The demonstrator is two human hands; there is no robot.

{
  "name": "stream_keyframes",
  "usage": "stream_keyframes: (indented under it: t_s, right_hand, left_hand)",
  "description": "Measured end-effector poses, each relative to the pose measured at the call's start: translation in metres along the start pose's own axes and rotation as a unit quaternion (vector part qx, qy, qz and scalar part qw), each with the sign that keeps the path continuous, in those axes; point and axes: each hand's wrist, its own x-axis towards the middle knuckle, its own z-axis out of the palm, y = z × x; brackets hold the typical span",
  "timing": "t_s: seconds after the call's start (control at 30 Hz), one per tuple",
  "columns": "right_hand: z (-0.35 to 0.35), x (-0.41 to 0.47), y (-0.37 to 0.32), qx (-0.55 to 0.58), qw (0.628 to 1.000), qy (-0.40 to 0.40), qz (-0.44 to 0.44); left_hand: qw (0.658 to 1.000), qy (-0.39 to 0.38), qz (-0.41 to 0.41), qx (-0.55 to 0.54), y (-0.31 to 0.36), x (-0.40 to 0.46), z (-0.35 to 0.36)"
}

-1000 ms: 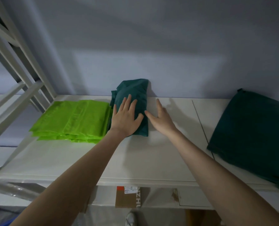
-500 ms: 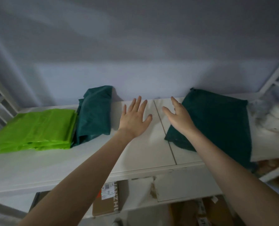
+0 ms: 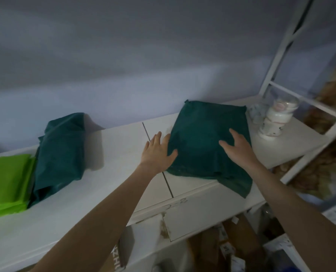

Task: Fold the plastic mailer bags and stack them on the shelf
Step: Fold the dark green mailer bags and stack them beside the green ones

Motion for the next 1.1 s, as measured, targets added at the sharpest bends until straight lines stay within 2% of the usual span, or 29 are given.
stream_keyframes:
  t_s: [0.17, 0.37, 0.57, 0.73, 0.9, 1.1]
  right_hand:
    - [-0.008, 0.009, 0.043, -0.018, 0.997, -0.005, 0.076]
    - [-0.013, 0.024, 0.075, -0.038, 0.988, -0.007, 0.150]
    - [-0.005, 0.036, 0.083, -0.047, 0.982, -0.013, 0.185]
    - [-0.001, 0.041, 0.084, -0.020, 0.984, 0.002, 0.179]
    - [0.005, 0.041, 0.078, -0.007, 0.988, 0.002, 0.152]
    - [0.015, 0.029, 0.054, -0.028, 0.995, -0.026, 0.088]
  left_hand:
    - [0.996, -0.067, -0.035, -0.046, 0.005, 0.027, 0.023]
    - [0.993, -0.110, -0.045, -0.027, 0.001, 0.052, 0.041]
    - [0.995, -0.077, -0.048, -0.047, -0.006, 0.068, 0.049]
    - [0.992, -0.064, -0.048, -0.097, -0.008, 0.074, 0.051]
    - [0.997, -0.038, -0.064, -0.035, -0.008, 0.074, 0.044]
    - [0.989, 0.001, -0.115, -0.096, -0.017, 0.056, 0.029]
